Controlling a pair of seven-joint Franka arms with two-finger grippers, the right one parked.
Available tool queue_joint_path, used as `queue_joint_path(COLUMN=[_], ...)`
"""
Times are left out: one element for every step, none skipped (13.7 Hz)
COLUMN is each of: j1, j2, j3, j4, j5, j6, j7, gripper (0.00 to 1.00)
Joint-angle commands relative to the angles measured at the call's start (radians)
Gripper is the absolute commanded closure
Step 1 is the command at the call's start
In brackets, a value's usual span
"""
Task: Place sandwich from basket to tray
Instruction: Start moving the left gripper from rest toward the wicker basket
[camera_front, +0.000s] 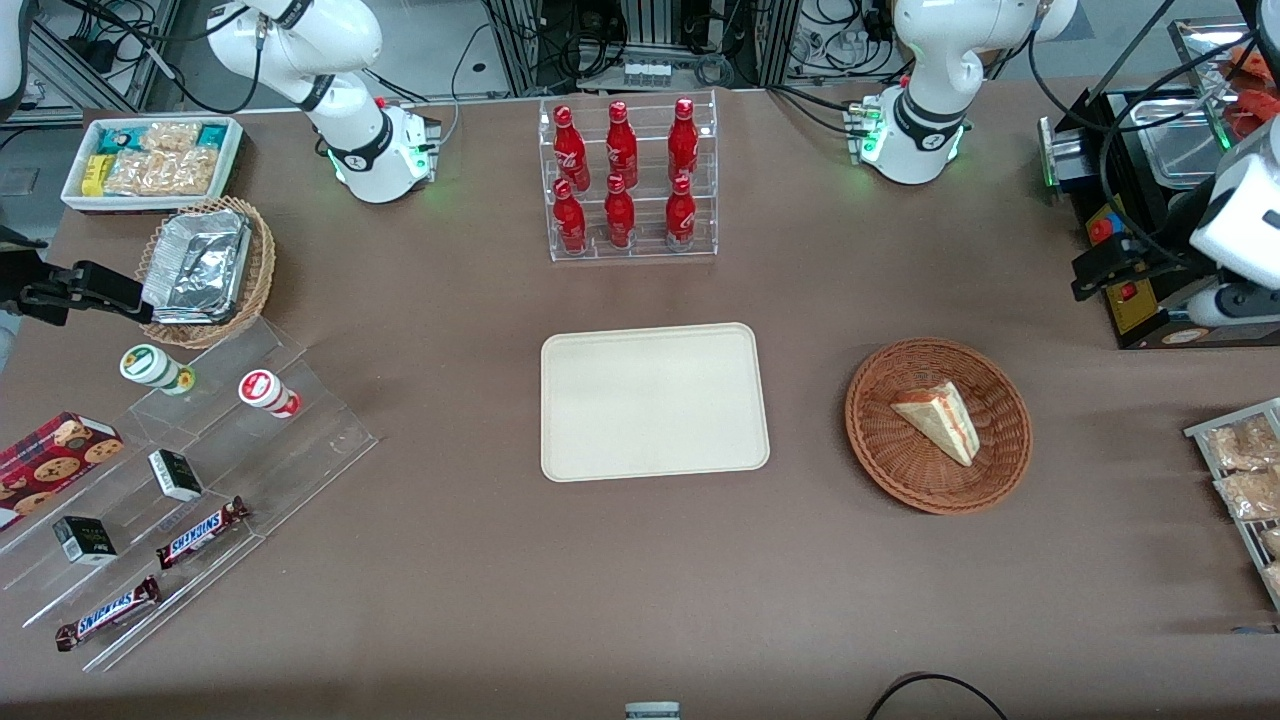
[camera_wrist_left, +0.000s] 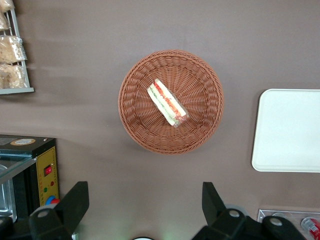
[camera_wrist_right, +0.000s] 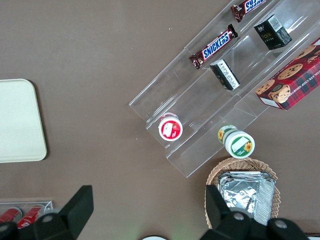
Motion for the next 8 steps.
queue_joint_path(j1=[0.012, 0.012, 0.012, 0.012, 0.012, 0.012, 0.011, 0.006], j2=[0.058, 0.061, 0.061, 0.056, 0.052, 0.049, 0.045, 0.047], j3=[-0.012, -0.012, -0.012, -0.012, -0.010, -0.010, -0.010, -0.012], j4=[-0.002, -0.026, -0.065, -0.112, -0.157, -0.198, -0.233, -0.259], j5=[0.014, 0.015, 0.015, 0.015, 0.017, 0.017, 0.017, 0.017], j6=[0.043, 0.073, 0.114, 0.159, 0.205, 0.252, 0.292, 0.337], j7=[-0.010, -0.016, -0.030, -0.051, -0.071, -0.094, -0.131, -0.178], gripper=[0.00, 0.00, 0.00, 0.00, 0.00, 0.00, 0.00, 0.00])
